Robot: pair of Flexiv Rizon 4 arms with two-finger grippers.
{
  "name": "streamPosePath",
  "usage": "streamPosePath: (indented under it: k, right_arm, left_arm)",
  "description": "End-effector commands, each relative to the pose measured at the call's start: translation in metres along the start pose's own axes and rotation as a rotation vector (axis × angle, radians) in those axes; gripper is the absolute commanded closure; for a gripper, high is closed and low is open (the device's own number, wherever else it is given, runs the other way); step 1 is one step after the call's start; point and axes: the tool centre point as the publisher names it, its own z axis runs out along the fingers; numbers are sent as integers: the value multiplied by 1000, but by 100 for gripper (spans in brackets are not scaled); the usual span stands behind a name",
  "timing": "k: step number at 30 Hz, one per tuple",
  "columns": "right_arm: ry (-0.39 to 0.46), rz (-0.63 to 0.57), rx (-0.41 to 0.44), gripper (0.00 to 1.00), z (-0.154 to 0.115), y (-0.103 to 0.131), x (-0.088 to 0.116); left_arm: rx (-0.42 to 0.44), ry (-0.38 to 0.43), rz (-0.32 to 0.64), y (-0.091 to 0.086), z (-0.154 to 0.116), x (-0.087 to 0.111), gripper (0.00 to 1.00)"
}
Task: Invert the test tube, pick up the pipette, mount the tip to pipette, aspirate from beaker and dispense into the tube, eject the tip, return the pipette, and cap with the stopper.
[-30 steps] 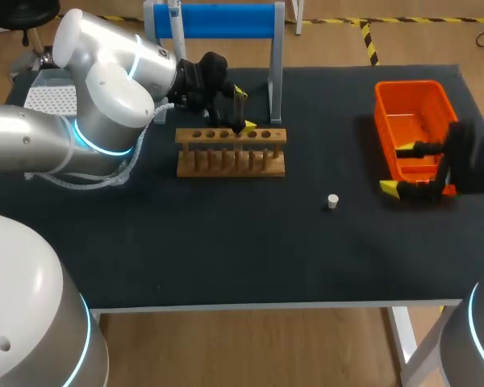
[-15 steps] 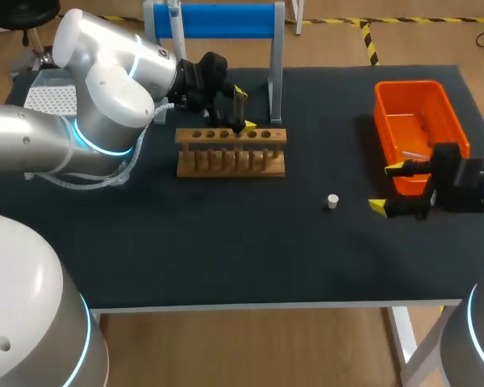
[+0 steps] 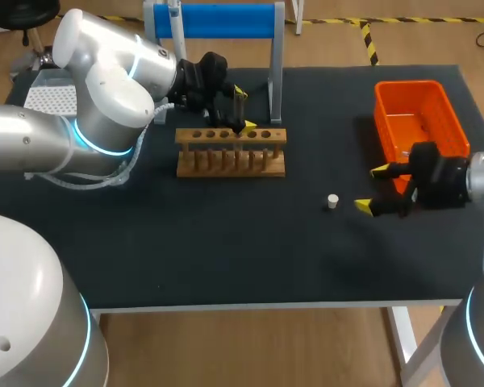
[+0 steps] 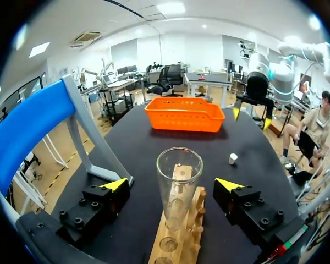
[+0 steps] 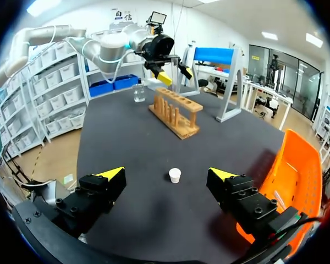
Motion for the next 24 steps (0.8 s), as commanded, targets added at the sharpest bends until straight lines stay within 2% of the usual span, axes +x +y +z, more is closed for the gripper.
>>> streamPosePath:
  k: [1, 24]
  right_arm:
    - [4, 1, 21, 0, 18, -3, -2]
    - [-4, -29, 100, 0, 53, -17, 2]
  left_arm:
    - [-1, 2, -1, 0, 1, -1, 0]
    - [-1, 2, -1, 0, 1, -1, 0]
